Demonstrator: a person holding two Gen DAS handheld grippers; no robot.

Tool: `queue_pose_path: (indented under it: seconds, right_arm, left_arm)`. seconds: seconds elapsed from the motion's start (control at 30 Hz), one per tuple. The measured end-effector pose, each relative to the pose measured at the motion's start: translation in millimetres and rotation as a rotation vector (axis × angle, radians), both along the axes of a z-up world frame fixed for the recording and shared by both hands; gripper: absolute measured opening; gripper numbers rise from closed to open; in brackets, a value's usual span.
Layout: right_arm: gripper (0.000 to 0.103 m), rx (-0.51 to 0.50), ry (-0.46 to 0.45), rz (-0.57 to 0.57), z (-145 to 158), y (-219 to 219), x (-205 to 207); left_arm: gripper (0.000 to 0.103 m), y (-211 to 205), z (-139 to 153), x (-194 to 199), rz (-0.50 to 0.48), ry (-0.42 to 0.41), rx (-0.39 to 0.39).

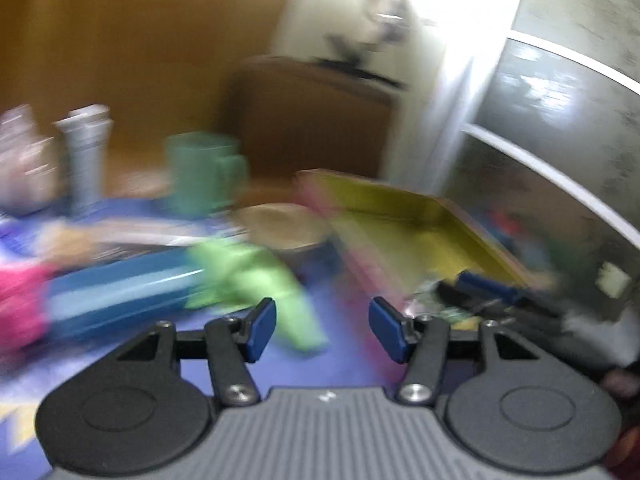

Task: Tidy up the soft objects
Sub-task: 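Lower the tape dispenser into the pink tin and release it, then grasp the lime-green cloth with the left tool, then carry the green cloth over the pink tin and release it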

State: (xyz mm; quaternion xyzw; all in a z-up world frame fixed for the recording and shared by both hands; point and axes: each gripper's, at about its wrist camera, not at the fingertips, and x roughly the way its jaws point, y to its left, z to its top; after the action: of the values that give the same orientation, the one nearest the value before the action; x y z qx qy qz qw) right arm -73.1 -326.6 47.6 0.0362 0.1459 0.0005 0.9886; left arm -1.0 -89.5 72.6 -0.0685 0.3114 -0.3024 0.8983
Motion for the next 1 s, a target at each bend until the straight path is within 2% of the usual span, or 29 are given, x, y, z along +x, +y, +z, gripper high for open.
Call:
queue_pose_path:
  seconds: [0.1,0.17,0.27,0.37,0.43,0.5,0.6,0.73,0.8,0.83,0.87,0.9,0.93,1.0]
  right_arm:
    - [0.040,0.011,0.049,0.184,4,33,24]
    - [0.041,-0.030,0.093,0.237,1,57,47]
    - [0.054,-0.109,0.187,0.208,-12,81,81]
    - [0.057,-0.222,0.221,0.145,-22,96,110]
    - [0.053,-0.277,0.246,0.124,-31,102,120]
    - [0.004,-0.329,0.296,0.148,-41,104,125]
    - [0.004,-0.272,0.283,0.220,-38,102,100]
    - [0.004,-0.156,0.215,0.321,-21,100,33]
    - [0.004,-0.102,0.205,0.370,-19,99,7]
    - [0.004,-0.075,0.203,0.402,-21,99,-4]
    - [0.004,-0.056,0.201,0.428,-22,100,-13]
    - [0.004,-0.050,0.194,0.446,-24,102,-20]
    - [0.004,-0.055,0.178,0.449,-26,104,-25]
    - [0.004,-0.075,0.156,0.443,-25,102,-33]
  left_arm:
    - [0.051,51,-17,2,0.115,0.073,0.015]
    - [0.051,75,-23,0,0.164,0.105,-0.014]
    - [0.051,99,-26,-7,0.194,0.115,-0.049]
    - [0.051,102,-26,-8,0.186,0.133,-0.074]
    - [0.051,98,-24,-9,0.166,0.144,-0.092]
    - [0.051,89,-23,-7,0.139,0.165,-0.108]
    - [0.052,77,-23,-7,0.087,0.198,-0.134]
    - [0.065,57,-24,-8,0.006,0.240,-0.145]
    - [0.065,41,-29,-7,-0.031,0.267,-0.128]
    - [0.056,34,-33,-7,-0.041,0.283,-0.117]
    - [0.032,27,-38,-5,-0.056,0.305,-0.105]
    - [0.023,21,-43,-4,-0.081,0.336,-0.101]
    - [0.015,16,-44,-3,-0.104,0.363,-0.126]
    - [0.014,4,-33,-4,-0.117,0.332,-0.128]
